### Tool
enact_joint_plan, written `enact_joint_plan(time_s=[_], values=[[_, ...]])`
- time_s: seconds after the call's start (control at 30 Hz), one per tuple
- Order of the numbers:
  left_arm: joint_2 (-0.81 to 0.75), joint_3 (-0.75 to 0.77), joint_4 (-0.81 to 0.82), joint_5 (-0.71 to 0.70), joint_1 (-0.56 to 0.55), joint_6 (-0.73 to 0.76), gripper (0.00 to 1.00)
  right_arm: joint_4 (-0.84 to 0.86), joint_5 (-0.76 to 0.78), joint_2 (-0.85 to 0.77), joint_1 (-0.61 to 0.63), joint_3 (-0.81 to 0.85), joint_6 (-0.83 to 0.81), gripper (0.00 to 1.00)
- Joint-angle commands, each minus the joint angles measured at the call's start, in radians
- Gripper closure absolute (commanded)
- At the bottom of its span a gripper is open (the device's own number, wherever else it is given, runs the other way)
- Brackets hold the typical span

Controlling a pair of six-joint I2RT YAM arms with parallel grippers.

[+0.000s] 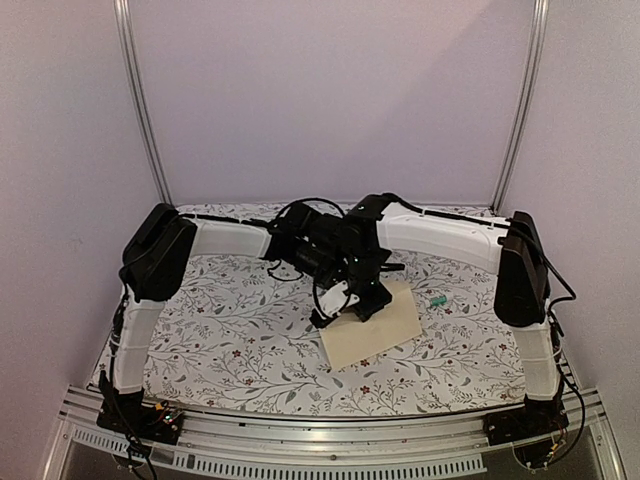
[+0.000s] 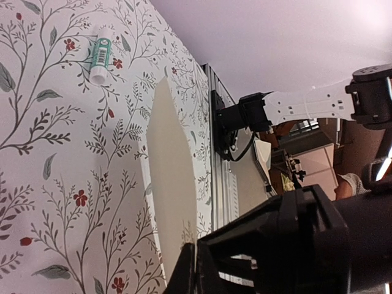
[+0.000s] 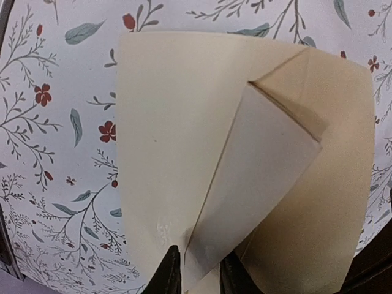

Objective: Place the letter into the envelope and seal it

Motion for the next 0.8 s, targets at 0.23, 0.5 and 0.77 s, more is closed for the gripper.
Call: enact_joint_plan(time_s=[0.23, 0.5, 0.77], values=[[0.002, -0.024, 0.054, 0.028, 0.023, -0.024, 1.0, 0.315, -0.143, -0.286, -0.036, -0.243, 0.139, 0.67], [0.016, -0.022, 0.078, 0.002, 0.041, -0.122, 1.0, 0.47, -0.307, -0.345, -0.043, -0.346, 0.18, 0.62], [-0.009, -0.066, 0.135, -0.013, 0.043, -0.18, 1.0, 0.564, -0.274, -0.289, -0.043, -0.374, 0.229, 0.56]])
